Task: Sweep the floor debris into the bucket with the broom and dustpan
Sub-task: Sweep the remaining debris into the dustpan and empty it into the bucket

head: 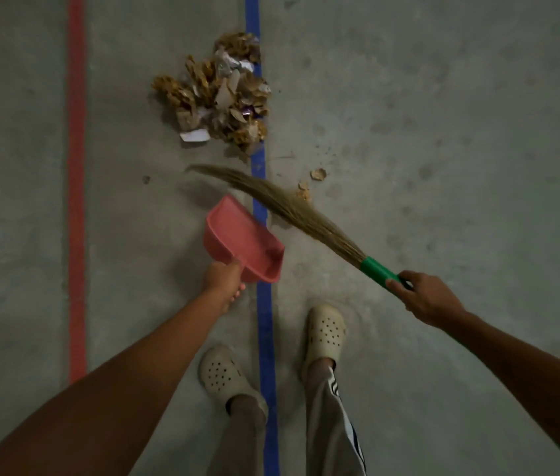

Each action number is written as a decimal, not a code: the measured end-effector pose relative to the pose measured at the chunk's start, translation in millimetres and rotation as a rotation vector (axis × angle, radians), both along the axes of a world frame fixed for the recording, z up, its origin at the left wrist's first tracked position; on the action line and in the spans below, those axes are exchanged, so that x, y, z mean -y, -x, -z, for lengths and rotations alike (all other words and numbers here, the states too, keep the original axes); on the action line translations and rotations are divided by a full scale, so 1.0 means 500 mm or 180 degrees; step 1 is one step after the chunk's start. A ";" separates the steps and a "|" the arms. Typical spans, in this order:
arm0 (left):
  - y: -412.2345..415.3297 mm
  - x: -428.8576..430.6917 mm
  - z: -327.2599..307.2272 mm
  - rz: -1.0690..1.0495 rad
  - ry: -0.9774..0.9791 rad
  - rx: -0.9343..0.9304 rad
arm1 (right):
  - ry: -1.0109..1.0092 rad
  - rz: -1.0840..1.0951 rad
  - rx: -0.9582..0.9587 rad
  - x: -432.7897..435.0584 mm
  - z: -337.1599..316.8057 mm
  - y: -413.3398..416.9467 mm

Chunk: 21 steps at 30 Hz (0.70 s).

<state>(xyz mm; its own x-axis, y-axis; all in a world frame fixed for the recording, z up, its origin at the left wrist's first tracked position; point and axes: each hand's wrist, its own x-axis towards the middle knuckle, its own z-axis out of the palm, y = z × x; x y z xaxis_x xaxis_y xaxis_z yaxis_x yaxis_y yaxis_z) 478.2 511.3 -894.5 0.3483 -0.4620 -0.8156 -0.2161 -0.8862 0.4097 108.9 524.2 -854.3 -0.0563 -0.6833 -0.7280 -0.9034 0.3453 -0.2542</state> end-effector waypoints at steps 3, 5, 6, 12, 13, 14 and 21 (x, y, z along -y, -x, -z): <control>0.053 -0.041 -0.019 0.0047 -0.0160 -0.0089 | -0.0053 0.0003 -0.0069 -0.038 -0.013 0.032; 0.087 -0.060 -0.034 0.0113 -0.0231 -0.0110 | -0.0011 0.0031 -0.0148 -0.055 -0.021 0.039; 0.103 -0.070 -0.046 0.0124 -0.0249 -0.0104 | -0.0003 0.0054 -0.0160 -0.060 -0.026 0.039; 0.198 -0.110 -0.083 -0.0247 -0.0269 -0.0054 | -0.0048 0.0219 0.0228 -0.065 -0.022 0.056; 0.212 -0.113 -0.081 -0.0343 -0.0239 -0.0065 | -0.0020 0.0196 0.0279 -0.059 -0.014 0.066; 0.229 -0.117 -0.076 -0.0462 -0.0194 -0.0066 | 0.0013 0.0104 0.0283 -0.052 -0.009 0.079; 0.342 -0.170 -0.044 -0.1217 -0.0087 -0.0028 | 0.0051 -0.0754 0.0006 -0.027 0.000 0.235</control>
